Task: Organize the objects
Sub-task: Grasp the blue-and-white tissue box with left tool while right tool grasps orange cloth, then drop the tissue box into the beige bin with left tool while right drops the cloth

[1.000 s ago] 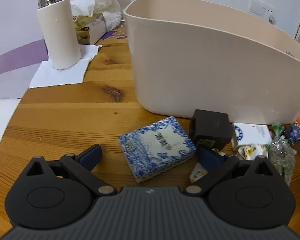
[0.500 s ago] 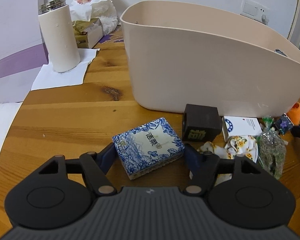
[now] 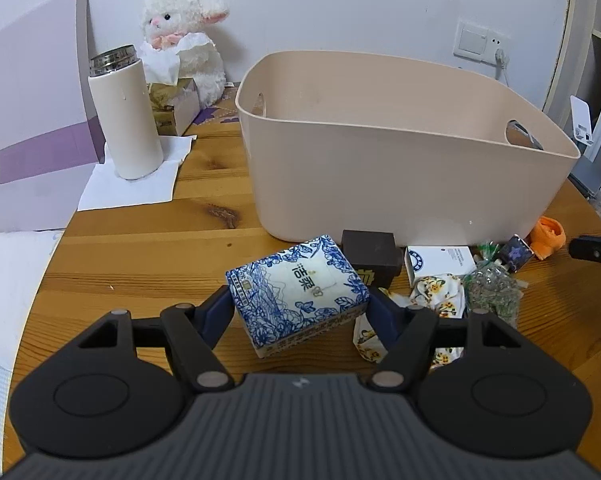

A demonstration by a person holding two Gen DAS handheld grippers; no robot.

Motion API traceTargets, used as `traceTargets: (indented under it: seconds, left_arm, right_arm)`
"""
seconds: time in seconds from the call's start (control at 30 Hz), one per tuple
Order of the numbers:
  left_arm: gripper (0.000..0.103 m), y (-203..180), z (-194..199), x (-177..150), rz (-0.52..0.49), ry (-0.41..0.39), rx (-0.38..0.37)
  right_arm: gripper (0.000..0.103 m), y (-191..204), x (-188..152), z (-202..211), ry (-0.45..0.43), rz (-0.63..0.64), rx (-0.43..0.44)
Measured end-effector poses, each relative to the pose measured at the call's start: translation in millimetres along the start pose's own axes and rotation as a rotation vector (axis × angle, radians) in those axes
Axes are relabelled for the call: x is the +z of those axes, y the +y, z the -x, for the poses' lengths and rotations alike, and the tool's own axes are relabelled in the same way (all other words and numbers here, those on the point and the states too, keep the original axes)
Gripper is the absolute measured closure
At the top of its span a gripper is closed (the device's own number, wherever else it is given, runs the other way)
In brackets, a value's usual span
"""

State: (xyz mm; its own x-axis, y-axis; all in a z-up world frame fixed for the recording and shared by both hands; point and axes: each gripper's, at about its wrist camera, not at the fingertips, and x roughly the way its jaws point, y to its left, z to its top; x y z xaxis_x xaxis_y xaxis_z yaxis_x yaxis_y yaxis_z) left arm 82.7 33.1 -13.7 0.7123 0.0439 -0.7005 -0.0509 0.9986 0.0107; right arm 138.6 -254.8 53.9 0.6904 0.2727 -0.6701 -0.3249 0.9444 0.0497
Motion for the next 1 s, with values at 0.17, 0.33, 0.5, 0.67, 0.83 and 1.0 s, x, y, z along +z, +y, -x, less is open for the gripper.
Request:
traceTargets:
  seconds: [0.17, 0.33, 0.5, 0.67, 0.83, 1.0]
  left_arm:
    - [0.03, 0.4, -0.1, -0.7, 0.002, 0.003, 0.006]
    - [0.03, 1.4, -1.9, 0.5, 0.001, 0.003, 0.007]
    - [0.03, -0.3, -3.7, 3.2, -0.007, -0.002, 0.005]
    - [0.03, -5.3, 2.4, 5.4, -0.012, -0.02, -0.003]
    - [0.03, -11.8, 20.9, 8.5, -0.048, -0.064, -0.013]
    - [0.03, -15.2, 44.2, 17.2, -0.053, -0.117, -0.036]
  right_arm:
    - [0.032, -3.2, 6.9, -18.3, -0.015, -0.009, -0.024]
    - [0.031, -2.5, 11.2, -42.4, 0.017, 0.0, -0.05]
    - [0.071, -2.6, 6.9, -56.1, 0.047, 0.005, -0.061]
    - [0.091, 5.2, 3.2, -41.0, 0.04, 0.042, -0.052]
    - [0.091, 7.8, 7.8, 1.1, -0.018, 0.007, -0.011]
    - [0.091, 5.4, 19.3, 51.2, -0.132, -0.034, 0.031]
